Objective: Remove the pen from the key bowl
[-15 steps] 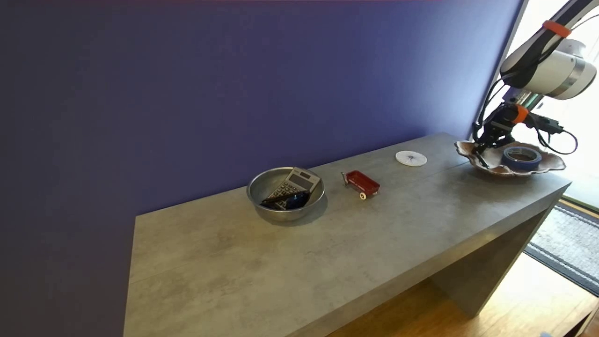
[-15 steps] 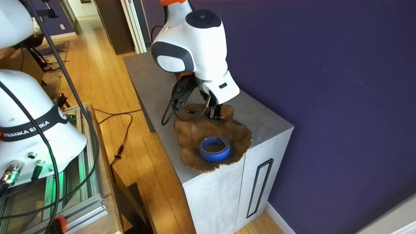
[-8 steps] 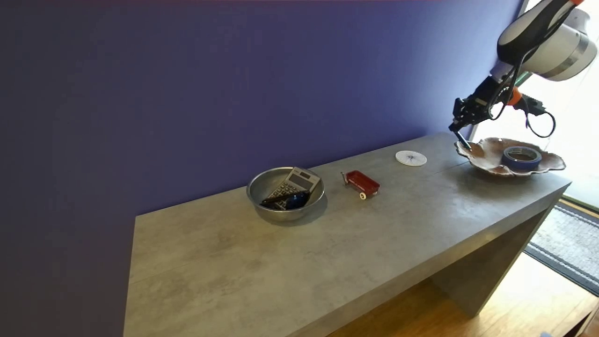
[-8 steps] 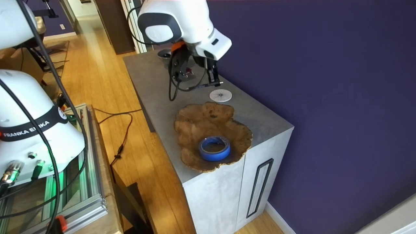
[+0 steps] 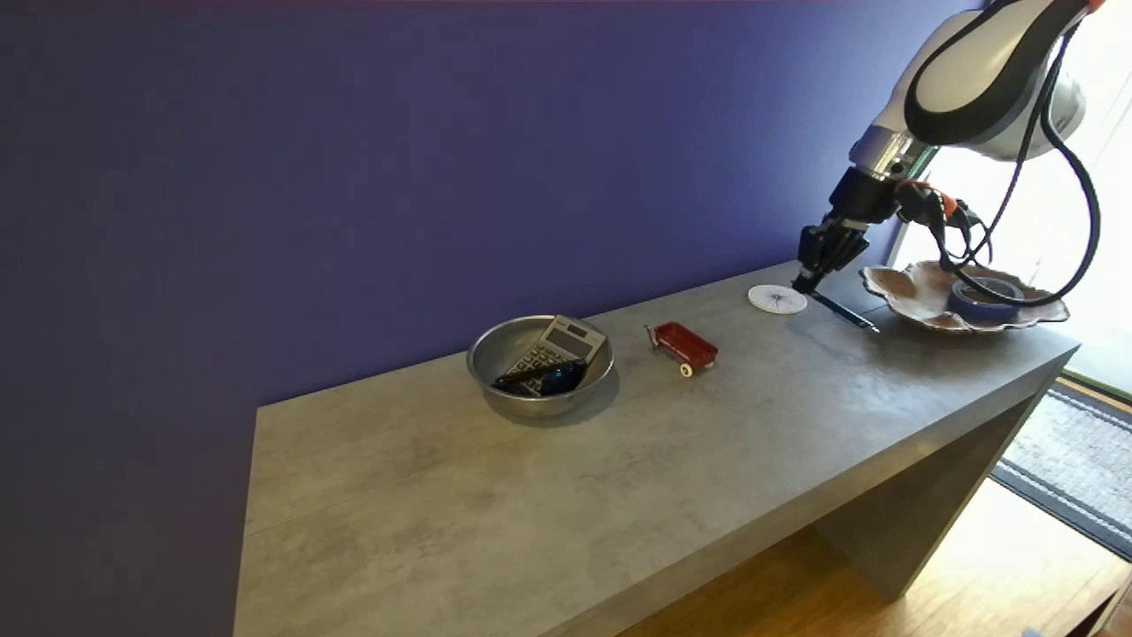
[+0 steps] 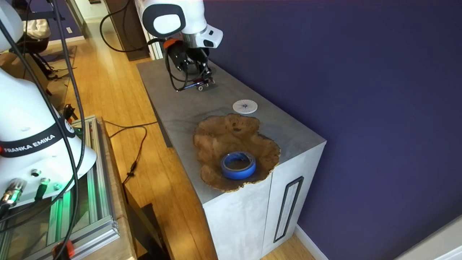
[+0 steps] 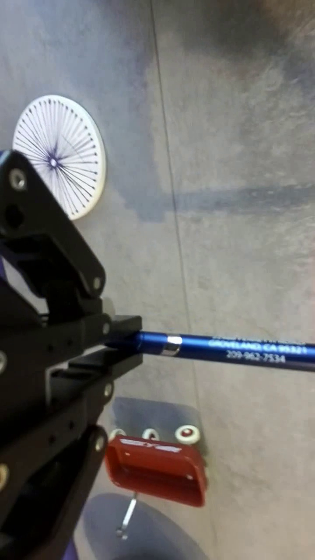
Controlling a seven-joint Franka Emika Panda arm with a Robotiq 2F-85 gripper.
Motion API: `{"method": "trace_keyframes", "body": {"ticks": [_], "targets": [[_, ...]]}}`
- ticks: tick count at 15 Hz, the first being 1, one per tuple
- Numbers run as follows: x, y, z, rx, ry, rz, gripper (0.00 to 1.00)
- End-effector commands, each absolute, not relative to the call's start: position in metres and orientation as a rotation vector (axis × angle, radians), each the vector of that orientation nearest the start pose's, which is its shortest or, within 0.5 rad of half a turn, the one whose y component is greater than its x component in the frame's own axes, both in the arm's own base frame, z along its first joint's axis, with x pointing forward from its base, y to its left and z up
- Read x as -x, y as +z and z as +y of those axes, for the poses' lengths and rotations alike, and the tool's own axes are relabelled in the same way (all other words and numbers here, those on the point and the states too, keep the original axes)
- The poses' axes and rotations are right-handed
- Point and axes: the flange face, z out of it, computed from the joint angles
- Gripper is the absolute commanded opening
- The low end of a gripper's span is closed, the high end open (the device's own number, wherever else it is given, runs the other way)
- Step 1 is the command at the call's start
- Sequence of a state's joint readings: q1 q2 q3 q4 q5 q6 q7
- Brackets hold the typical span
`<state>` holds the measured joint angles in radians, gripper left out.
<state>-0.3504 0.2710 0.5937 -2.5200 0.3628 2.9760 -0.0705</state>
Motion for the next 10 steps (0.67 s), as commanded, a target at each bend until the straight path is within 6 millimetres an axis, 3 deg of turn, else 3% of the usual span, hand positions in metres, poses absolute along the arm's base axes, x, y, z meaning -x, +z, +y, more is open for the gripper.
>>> {"method": "trace_keyframes", "body": {"ticks": [1,3,4,8,9,10], "targets": [[-0.483,0.203,0.114,2.96,-0.121,-0.086,0.03],[-0.493,0.198,0.12,2.992,-0.093,-0.145,0.03],[-0.481,0.201,0.118,2.962,-0.128,-0.104,0.13],[-0.49,0.197,0.12,2.978,-0.112,-0.136,0.13],[-0.494,0.188,0.125,2.971,-0.095,-0.132,0.03],[-0.498,0.183,0.134,2.952,-0.101,-0.127,0.03]]}}
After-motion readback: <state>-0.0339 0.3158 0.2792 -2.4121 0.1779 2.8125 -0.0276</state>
